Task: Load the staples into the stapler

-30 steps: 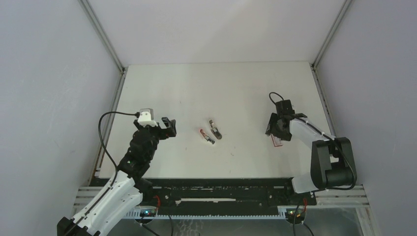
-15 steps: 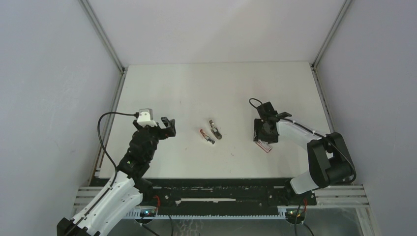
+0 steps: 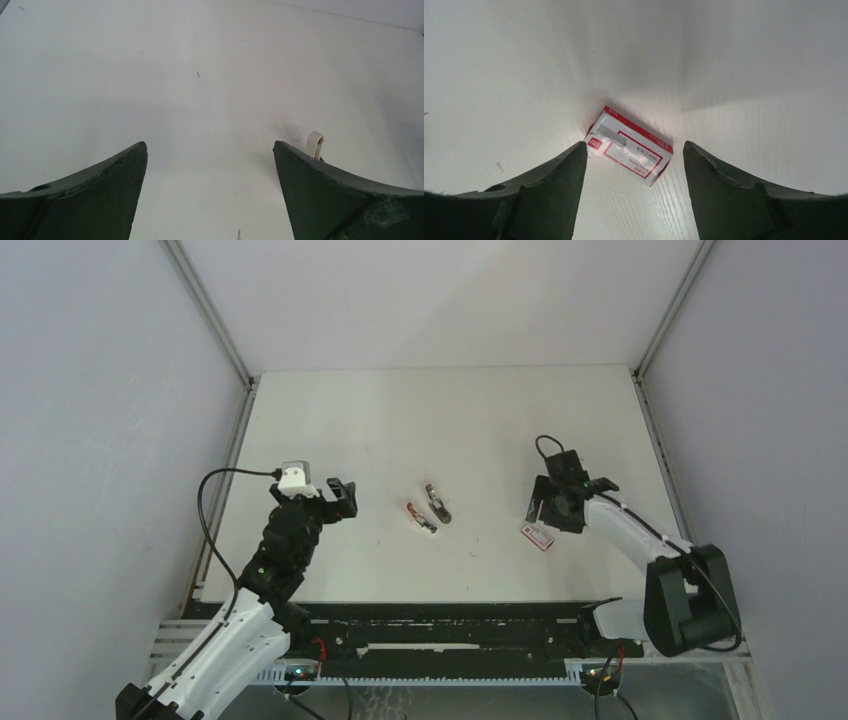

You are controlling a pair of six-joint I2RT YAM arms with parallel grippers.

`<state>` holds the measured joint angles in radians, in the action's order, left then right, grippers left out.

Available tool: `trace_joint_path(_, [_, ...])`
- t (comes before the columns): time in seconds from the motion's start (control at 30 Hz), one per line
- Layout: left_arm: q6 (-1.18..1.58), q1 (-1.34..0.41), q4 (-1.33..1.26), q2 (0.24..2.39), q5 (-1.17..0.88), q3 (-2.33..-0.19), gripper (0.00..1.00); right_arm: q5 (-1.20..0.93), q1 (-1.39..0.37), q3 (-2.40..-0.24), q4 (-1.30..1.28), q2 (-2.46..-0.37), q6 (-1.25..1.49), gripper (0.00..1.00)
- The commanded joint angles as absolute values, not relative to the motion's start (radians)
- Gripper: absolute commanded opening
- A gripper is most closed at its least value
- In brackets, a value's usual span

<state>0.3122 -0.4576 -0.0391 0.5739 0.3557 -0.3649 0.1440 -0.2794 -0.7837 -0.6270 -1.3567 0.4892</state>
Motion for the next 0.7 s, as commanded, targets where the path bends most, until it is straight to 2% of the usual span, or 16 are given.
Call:
trace_joint_path(0.0, [0.317, -0.454, -0.061, 0.570, 0.356, -0.354, 1.00, 0.064, -0.237, -0.687, -0.554, -1.168, 0.672, 0.73])
trace_joint_path(0.13, [0.321, -0.454, -0.061, 0.577, 0.348, -0.357, 1.00, 0.010, -0.239, -0.623, -0.526, -1.110, 0.748, 0.76])
trace_joint_path(0.4, [0.321, -0.454, -0.057, 0.567, 0.355, -0.356, 1.00, 0.084, -0.264, -0.560, -0.491, -1.101, 0.822, 0.75])
trace_joint_path(0.67, [0.321, -0.454, -0.056, 0.558, 0.353, -0.354, 1.00, 0.067, -0.276, -0.555, -0.416, -1.157, 0.763, 0.71])
